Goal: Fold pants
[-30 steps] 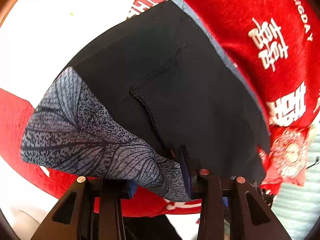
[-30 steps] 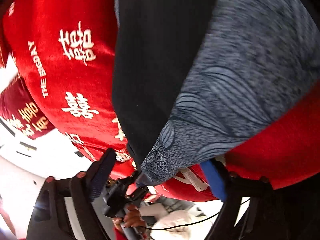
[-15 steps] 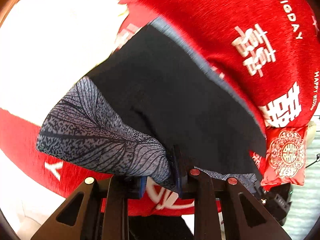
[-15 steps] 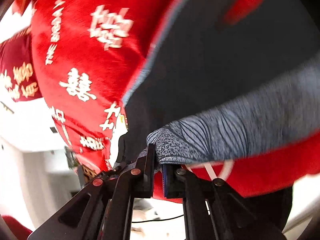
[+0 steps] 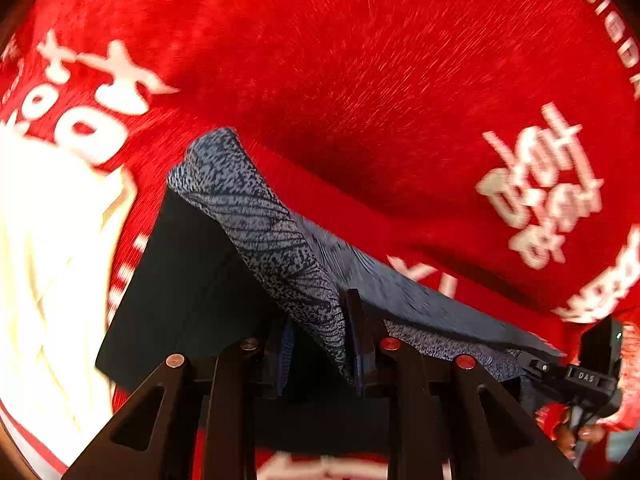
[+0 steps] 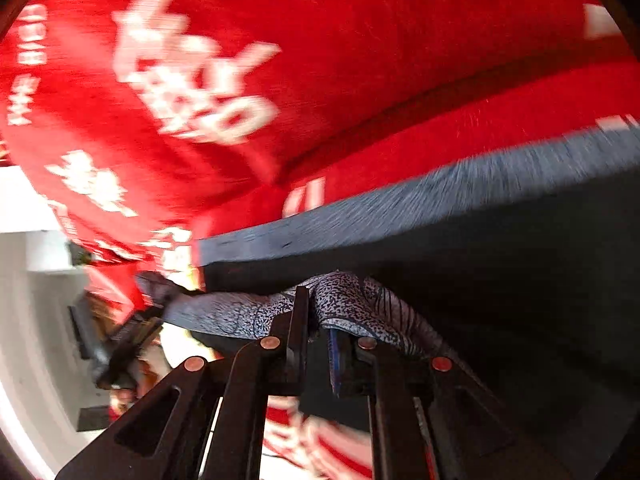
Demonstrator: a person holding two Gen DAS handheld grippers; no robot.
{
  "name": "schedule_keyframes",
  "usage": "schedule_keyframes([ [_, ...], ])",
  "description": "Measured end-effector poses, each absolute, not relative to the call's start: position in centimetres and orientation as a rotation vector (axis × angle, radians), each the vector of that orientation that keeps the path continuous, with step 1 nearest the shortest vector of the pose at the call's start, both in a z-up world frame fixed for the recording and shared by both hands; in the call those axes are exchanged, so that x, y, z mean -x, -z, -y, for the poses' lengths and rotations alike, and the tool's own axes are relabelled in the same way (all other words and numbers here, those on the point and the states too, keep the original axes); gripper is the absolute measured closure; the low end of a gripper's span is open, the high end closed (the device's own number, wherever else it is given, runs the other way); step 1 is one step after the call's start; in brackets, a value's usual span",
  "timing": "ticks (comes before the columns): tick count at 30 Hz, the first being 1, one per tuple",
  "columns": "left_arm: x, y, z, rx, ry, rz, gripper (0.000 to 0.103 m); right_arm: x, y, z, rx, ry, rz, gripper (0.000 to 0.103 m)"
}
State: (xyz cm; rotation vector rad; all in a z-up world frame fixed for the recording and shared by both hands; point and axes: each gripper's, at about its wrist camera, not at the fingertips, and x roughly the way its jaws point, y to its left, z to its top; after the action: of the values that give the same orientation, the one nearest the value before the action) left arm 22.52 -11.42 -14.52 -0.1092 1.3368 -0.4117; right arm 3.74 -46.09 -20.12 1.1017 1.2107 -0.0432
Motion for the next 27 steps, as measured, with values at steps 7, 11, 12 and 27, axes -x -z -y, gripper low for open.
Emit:
schedule_keyframes([
  [7,-24.2,15.8,12.5,0.028,0.251,-1.331,0.040,-6.2,23.2,48.0,-1.171,0.016,-1.293,0.082],
  [11,-22.3,13.1,11.3,-0.068,0.206,-1.254,0.024,-5.2,19.7,47.5,-1.106,0.011,-1.238,0.045],
  [12,-22.0,13.0,11.4,-0.089,0.214,-1.256,0.024,-4.7,18.4,47.1,-1.069,0.013,-1.218,0.045],
  [27,-16.8,19.8,19.6,-0.400,0.258,-1.318,0.015,-4.8,18.5,43.0,-0.798,0.011,-1.306,0.047],
])
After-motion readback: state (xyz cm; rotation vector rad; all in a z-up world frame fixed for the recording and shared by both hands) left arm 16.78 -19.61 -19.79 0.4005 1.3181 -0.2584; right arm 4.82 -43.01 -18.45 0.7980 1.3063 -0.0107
